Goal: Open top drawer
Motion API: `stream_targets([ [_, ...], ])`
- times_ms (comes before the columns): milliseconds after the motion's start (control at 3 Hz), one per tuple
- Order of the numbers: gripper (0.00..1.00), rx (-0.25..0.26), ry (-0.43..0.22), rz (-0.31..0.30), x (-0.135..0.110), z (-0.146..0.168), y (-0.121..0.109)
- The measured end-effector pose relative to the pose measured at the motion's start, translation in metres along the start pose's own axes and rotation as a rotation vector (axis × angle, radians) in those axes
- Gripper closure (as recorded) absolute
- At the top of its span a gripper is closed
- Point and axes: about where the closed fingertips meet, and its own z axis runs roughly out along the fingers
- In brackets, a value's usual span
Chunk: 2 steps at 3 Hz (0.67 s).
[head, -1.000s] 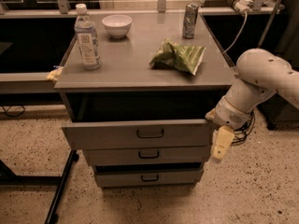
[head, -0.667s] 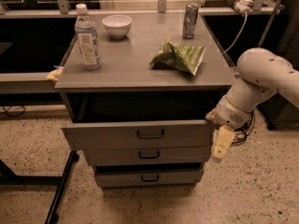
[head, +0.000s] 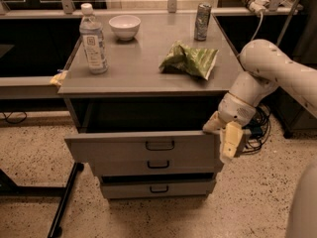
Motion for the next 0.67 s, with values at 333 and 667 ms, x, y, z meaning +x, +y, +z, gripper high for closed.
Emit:
stream_targets([
  [333,0.0,-0.033,-0.06,0.004,-0.0335,-0.0014,-0.0198],
  [667,0.0,-0.013,-0.068,0.004,-0.0364,0.0004,-0.0269],
])
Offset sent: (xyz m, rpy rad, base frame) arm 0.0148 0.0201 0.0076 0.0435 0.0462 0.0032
